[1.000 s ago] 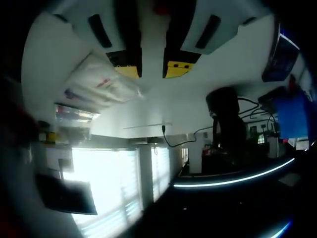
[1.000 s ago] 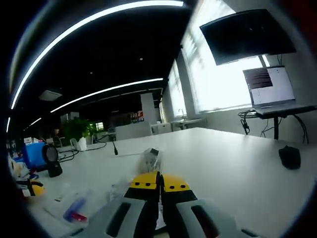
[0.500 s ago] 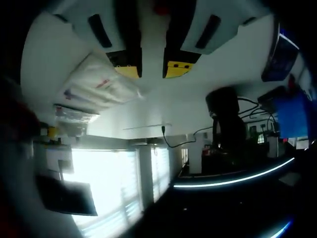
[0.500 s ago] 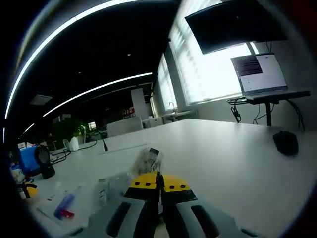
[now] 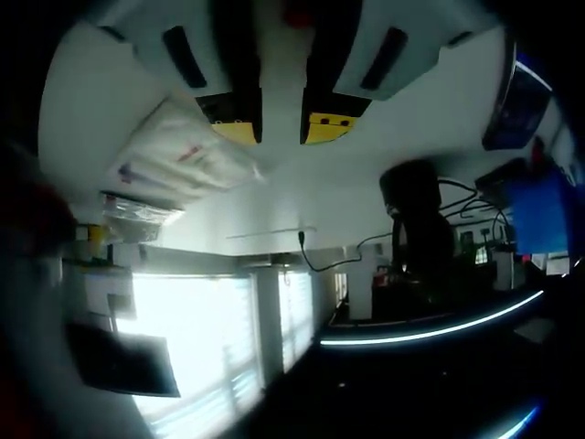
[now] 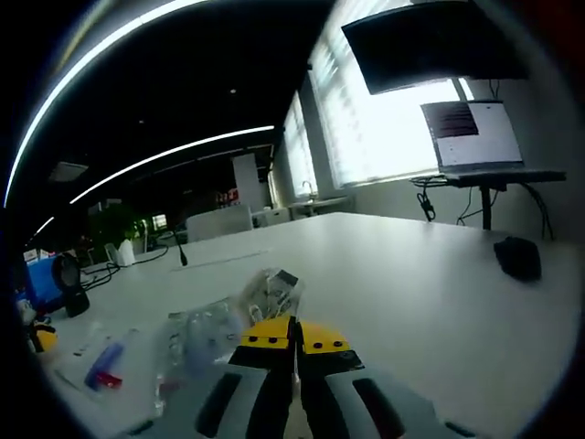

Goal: Clip sheet goods on table flip sheet goods clip sheet goods scan sheet goods put sheet goods back to table

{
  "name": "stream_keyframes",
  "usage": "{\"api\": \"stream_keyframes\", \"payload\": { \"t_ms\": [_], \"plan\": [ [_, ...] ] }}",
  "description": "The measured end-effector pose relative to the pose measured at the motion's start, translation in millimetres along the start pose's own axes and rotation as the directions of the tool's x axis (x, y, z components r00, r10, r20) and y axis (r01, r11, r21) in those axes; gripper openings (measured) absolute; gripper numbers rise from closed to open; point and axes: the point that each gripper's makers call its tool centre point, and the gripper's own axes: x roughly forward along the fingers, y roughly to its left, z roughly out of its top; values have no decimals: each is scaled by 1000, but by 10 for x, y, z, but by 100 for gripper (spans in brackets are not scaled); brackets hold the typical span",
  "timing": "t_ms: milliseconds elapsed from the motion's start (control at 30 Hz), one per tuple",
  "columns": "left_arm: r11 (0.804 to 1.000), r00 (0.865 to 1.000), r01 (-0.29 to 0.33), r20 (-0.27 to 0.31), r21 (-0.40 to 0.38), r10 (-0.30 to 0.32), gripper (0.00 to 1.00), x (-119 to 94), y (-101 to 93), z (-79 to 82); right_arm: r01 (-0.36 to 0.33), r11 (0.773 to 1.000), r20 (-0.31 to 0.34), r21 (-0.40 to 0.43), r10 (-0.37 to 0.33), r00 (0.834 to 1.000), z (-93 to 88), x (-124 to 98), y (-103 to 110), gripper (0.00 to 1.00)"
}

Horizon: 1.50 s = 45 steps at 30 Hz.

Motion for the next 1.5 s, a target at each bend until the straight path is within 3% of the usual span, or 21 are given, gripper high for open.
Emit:
{"api": "stream_keyframes", "payload": {
  "t_ms": [500,600,733,833,1133,1300,1500],
  "plan": [
    [1000,1000,0,4,-5,0,9,34,52,8,8,996,-35,-85,-11,999,-90,0,-13,1],
    [1000,1000,1,4,-3,-1,9,40,47,9,28,995,-34,-96,-32,999,-83,-6,-56,7],
    [1000,1000,1,4,0,-1,9,37,17,16,45,991,-53,-125,-52,997,-116,-9,-91,25],
    [1000,1000,0,6,0,0,9,37,17,18,59,991,-46,-122,-65,997,-99,-28,-133,25],
    [1000,1000,-2,7,-2,2,9,118,180,-2,68,981,-13,-182,-72,997,-6,-44,-191,19],
    [1000,1000,0,10,-9,0,9,146,237,-4,25,985,-6,-168,-26,1000,18,-30,-154,1],
    [1000,1000,-3,10,-5,3,9,121,197,-13,-23,990,-1,-137,23,1000,35,-21,-89,0]
  ]
}}
